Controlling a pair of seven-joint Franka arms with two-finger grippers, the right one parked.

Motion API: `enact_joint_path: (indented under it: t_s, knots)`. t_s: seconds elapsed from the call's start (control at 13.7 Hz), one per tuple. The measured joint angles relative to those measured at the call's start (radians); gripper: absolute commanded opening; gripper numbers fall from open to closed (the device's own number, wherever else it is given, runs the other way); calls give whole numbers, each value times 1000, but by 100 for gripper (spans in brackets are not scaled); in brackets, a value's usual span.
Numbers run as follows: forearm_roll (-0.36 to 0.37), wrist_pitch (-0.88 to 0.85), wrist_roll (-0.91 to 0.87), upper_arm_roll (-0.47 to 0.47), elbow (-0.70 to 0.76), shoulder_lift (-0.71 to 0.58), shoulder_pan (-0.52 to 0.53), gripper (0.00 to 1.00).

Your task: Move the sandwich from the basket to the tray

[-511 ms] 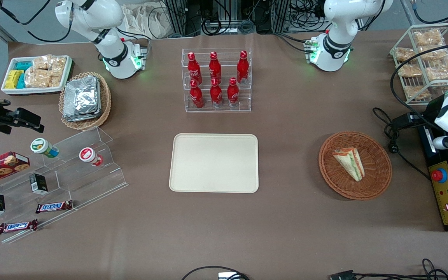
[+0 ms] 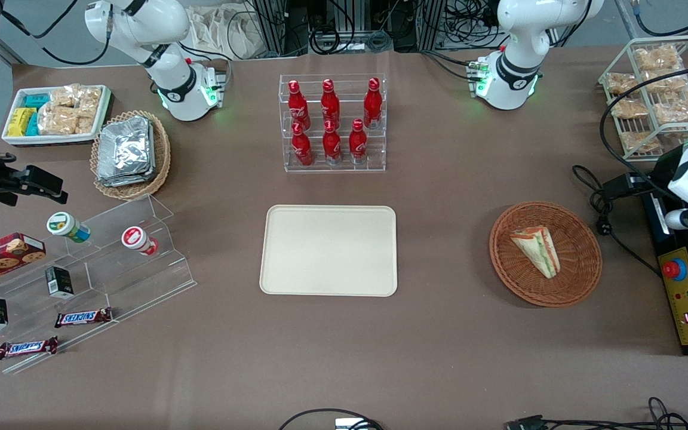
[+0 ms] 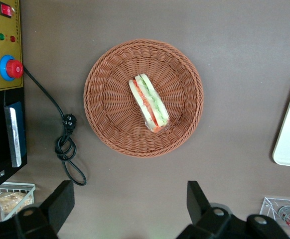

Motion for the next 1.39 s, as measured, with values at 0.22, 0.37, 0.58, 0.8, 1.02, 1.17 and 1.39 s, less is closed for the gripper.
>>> enact_joint_path:
  t_s: [0.22, 0.37, 0.58, 0.8, 1.02, 1.17, 1.39]
  knots:
    - [0, 0, 0, 0, 0, 0, 0, 100]
    - [0, 0, 0, 1, 0, 0, 0, 100]
    - [-2, 3, -3, 2, -3, 4, 0, 100]
    - [-6, 23, -4, 2, -8, 31, 0, 100]
    - [-7, 50, -4, 2, -17, 101, 0, 100]
    - [-8, 79, -6, 3, -20, 161, 0, 100]
    - [-9, 126, -28, 3, -21, 249, 0, 100]
